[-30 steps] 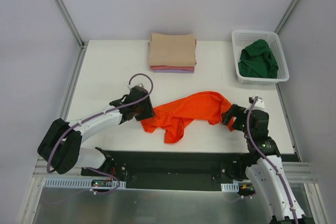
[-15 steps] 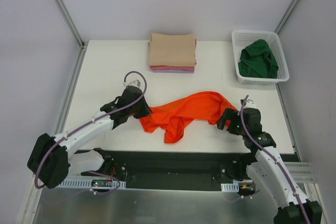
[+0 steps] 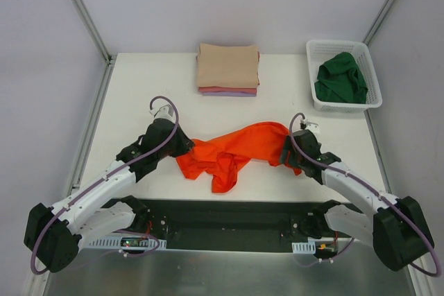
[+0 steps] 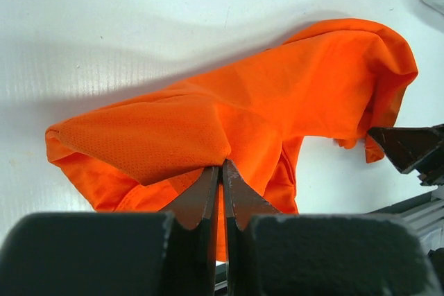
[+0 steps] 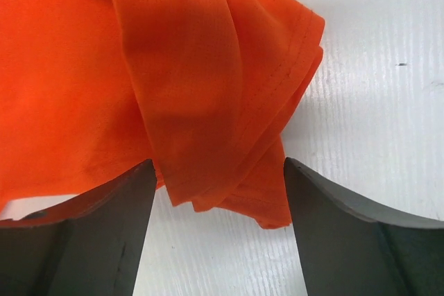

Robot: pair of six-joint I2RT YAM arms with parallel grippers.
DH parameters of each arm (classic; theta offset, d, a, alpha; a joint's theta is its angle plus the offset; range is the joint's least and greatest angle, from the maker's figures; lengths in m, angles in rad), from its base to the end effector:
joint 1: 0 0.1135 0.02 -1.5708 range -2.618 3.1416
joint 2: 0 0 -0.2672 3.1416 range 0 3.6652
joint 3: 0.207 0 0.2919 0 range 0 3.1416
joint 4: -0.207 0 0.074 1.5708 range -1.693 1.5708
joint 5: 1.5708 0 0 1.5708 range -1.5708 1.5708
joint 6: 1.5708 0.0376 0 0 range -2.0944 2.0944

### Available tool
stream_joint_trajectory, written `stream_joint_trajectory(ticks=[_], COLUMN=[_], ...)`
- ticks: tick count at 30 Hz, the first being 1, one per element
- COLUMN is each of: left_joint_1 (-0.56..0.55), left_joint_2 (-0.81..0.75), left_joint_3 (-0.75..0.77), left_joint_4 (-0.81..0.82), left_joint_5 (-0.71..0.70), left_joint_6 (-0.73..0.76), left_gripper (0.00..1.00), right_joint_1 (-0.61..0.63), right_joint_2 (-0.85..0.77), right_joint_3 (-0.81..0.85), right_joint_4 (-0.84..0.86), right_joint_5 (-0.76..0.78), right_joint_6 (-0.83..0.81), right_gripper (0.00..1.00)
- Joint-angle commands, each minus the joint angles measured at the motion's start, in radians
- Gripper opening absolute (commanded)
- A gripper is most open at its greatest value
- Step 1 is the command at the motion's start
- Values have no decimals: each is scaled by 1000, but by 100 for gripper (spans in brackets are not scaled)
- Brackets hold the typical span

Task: Fold and stack the t-shirts
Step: Flatten out the tshirt

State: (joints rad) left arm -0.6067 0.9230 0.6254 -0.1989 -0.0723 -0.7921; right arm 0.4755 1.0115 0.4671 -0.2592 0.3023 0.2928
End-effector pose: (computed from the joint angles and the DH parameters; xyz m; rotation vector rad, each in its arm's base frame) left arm 0.2049 -0.1389 0.2470 -0.2463 2.1472 -0.7686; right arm 0.2096 0.0953 0.1642 -0.0697 2.3275 0.0233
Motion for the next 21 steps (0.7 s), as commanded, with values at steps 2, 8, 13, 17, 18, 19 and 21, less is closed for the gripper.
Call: stream_joint_trajectory(ticks=[2,8,13,17,18,19,21], left_joint_1=[8,19,68,145,163,177,191], left_joint_2=[5,-3,-26,-30,-35,-39,-49], left_joint_3=[-1,14,98,236,281,321,420], left_joint_4=[-4,-11,-17,-48,-54,-63,-79], left_joint_5=[-26,-89,-147,-107,-103,-100,-106], left_joint_6=[24,37,83,143,161,180,227], left_gripper=[0,0,0,0,0,0,0], right_joint_1=[25,26,15,-27,-53,-76,-118], right_joint_2=[91,115,-8,-135,-163,-194,-235], right_joint_3=[44,96,185,300,335,367,450], right_joint_4=[87,3,-104,-190,-201,-207,-228], right_joint_5=[57,181,150,26,-26,-79,-182], right_joint_6=[66,101,20,-20,-36,-50,-61], right_gripper=[72,22,1,0,1,0,1])
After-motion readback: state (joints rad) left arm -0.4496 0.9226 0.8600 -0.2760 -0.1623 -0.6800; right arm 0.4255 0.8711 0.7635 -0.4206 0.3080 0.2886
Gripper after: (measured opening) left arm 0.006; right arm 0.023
